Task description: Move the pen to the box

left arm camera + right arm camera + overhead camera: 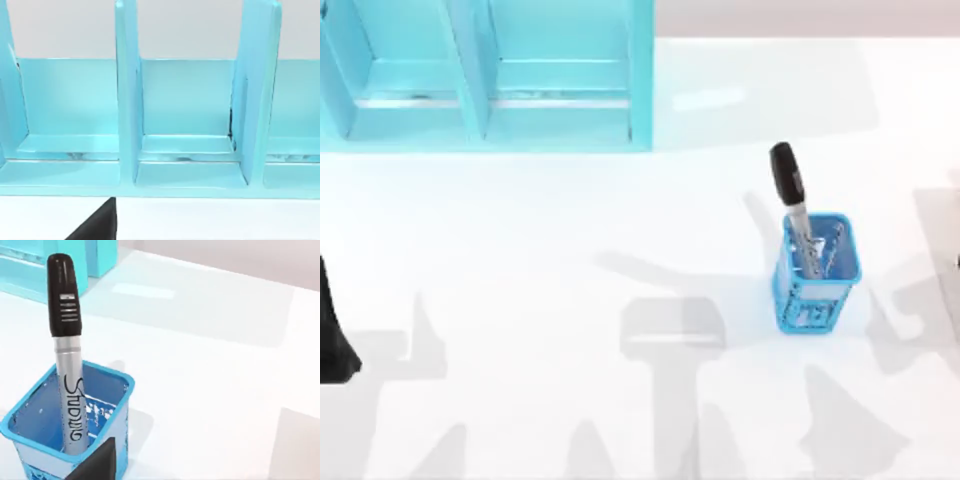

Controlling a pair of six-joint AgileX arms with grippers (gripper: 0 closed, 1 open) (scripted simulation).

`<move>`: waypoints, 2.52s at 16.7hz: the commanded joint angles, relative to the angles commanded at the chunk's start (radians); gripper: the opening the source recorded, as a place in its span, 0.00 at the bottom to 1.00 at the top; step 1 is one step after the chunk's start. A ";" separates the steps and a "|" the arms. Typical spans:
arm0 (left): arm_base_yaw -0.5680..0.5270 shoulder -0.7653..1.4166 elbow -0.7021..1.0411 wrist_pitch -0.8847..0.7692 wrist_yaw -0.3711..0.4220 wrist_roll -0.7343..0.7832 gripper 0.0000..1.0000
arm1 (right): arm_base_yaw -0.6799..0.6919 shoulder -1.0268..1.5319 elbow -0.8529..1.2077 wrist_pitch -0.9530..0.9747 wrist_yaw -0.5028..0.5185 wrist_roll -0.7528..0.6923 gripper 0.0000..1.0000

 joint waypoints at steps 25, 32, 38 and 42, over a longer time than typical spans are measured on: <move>0.000 0.000 0.000 0.000 0.000 0.000 1.00 | 0.079 0.958 0.425 0.083 -0.412 -0.162 1.00; 0.000 0.000 0.000 0.000 0.000 0.000 1.00 | 0.236 1.204 0.476 0.368 -0.292 -0.021 1.00; 0.000 0.000 0.000 0.000 0.000 0.000 1.00 | 0.241 1.210 0.477 0.374 -0.288 -0.017 0.85; 0.000 0.000 0.000 0.000 0.000 0.000 1.00 | 0.241 1.210 0.477 0.374 -0.288 -0.017 0.55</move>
